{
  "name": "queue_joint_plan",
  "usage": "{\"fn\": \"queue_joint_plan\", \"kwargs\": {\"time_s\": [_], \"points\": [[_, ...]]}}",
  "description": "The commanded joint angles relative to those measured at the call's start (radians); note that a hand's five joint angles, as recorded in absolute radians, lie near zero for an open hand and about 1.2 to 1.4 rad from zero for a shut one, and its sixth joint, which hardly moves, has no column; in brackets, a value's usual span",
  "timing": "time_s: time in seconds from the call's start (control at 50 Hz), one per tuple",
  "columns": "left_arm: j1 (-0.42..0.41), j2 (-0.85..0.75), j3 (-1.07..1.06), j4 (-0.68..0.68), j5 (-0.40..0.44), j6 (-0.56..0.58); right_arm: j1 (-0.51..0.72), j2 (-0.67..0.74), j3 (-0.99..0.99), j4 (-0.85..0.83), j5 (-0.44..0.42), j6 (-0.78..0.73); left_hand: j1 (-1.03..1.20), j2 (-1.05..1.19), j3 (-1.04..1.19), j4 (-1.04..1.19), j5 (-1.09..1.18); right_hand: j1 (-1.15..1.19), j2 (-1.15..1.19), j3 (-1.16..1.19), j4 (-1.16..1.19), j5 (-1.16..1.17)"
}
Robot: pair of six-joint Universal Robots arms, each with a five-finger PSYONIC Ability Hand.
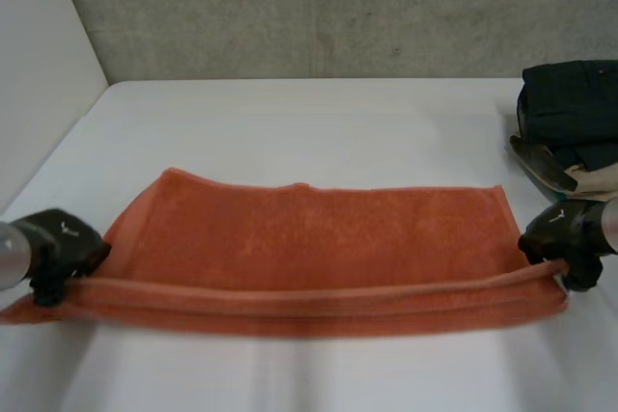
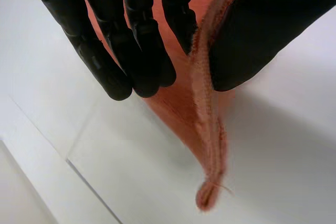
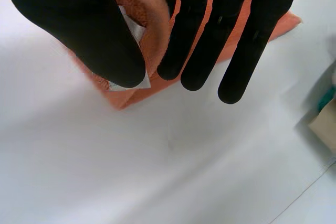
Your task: Fold the laundry.
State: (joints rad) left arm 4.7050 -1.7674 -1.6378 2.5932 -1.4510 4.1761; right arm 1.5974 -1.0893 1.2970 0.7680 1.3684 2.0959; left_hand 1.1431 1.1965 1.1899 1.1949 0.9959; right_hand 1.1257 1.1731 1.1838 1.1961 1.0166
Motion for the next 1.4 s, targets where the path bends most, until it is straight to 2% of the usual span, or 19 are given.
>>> {"fn": "queue_joint_plan", "kwargs": {"time_s": [0.02, 0.18, 0.26, 0.28, 0.38, 0.44, 0.56, 0.66, 0.84, 0.94, 1.08, 1.16, 1.24, 1.32, 1.4], "points": [[-0.097, -0.174, 0.252, 0.123, -0.058, -0.086, 0.055, 0.094, -0.114, -0.180, -0.008, 0.151, 0.253, 0.200, 0.206, 0.201, 0.226, 0.271, 0.223, 0.212, 0.200, 0.205], [-0.160, -0.311, 0.732, 0.261, -0.078, -0.211, 0.107, 0.144, -0.427, -0.432, 0.043, 0.354, 0.253, 0.200, 0.206, 0.201, 0.226, 0.271, 0.223, 0.212, 0.200, 0.205], [-0.167, -0.310, 0.953, 0.433, -0.085, -0.345, 0.110, 0.115, -0.539, -0.671, 0.083, 0.528, 0.253, 0.200, 0.206, 0.201, 0.226, 0.271, 0.223, 0.212, 0.200, 0.205], [-0.161, -0.304, 1.007, 0.524, -0.098, -0.403, 0.108, 0.095, -0.553, -0.782, 0.099, 0.603, 0.253, 0.200, 0.206, 0.201, 0.226, 0.271, 0.223, 0.212, 0.200, 0.205], [-0.149, -0.267, 1.049, 0.780, -0.160, -0.554, 0.107, 0.037, -0.530, -1.096, 0.152, 0.768, 0.253, 0.200, 0.206, 0.201, 0.226, 0.271, 0.223, 0.212, 0.200, 0.205], [-0.141, -0.264, 1.043, 0.850, -0.161, -0.586, 0.113, 0.023, -0.512, -1.141, 0.159, 0.777, 0.253, 0.200, 0.206, 0.201, 0.226, 0.271, 0.223, 0.212, 0.200, 0.205], [-0.115, -0.273, 0.975, 0.808, -0.158, -0.596, 0.131, 0.029, -0.498, -1.092, 0.124, 0.779, 0.253, 0.200, 0.206, 0.201, 0.226, 0.271, 0.223, 0.212, 0.200, 0.205], [-0.098, -0.274, 0.822, 0.798, -0.149, -0.611, 0.148, 0.061, -0.469, -1.012, 0.080, 0.774, 0.253, 0.200, 0.206, 0.201, 0.226, 0.271, 0.223, 0.212, 0.200, 0.205], [-0.106, -0.310, 0.508, 0.846, -0.048, -0.596, 0.171, 0.180, -0.389, -0.883, 0.023, 0.713, 0.253, 0.200, 0.206, 0.201, 0.226, 0.271, 0.223, 0.212, 0.200, 0.205], [-0.112, -0.345, 0.330, 0.883, -0.005, -0.512, 0.174, 0.279, -0.334, -0.801, 0.031, 0.587, 0.253, 0.200, 0.206, 0.201, 0.226, 0.271, 0.223, 0.212, 0.200, 0.205], [-0.085, -0.310, 0.144, 0.829, 0.000, -0.393, 0.148, 0.289, -0.237, -0.636, 0.032, 0.451, 0.253, 0.200, 0.206, 0.201, 0.226, 0.271, 0.223, 0.212, 0.200, 0.205], [-0.059, -0.233, 0.034, 0.714, -0.003, -0.295, 0.122, 0.221, -0.164, -0.521, 0.032, 0.398, 0.253, 0.200, 0.206, 0.201, 0.226, 0.271, 0.223, 0.212, 0.200, 0.205], [-0.040, -0.118, -0.085, 0.538, -0.008, -0.173, 0.090, 0.106, -0.081, -0.392, 0.026, 0.322, 0.253, 0.200, 0.206, 0.201, 0.226, 0.271, 0.223, 0.212, 0.200, 0.205], [-0.008, 0.005, -0.186, 0.291, -0.009, -0.039, 0.041, 0.017, 0.014, -0.210, 0.024, 0.140, 0.253, 0.200, 0.206, 0.201, 0.226, 0.271, 0.223, 0.212, 0.200, 0.205], [0.018, 0.060, -0.203, 0.148, 0.003, 0.027, -0.002, 0.000, 0.062, -0.101, 0.031, -0.018, 0.253, 0.200, 0.206, 0.201, 0.226, 0.271, 0.223, 0.212, 0.200, 0.205]]}}
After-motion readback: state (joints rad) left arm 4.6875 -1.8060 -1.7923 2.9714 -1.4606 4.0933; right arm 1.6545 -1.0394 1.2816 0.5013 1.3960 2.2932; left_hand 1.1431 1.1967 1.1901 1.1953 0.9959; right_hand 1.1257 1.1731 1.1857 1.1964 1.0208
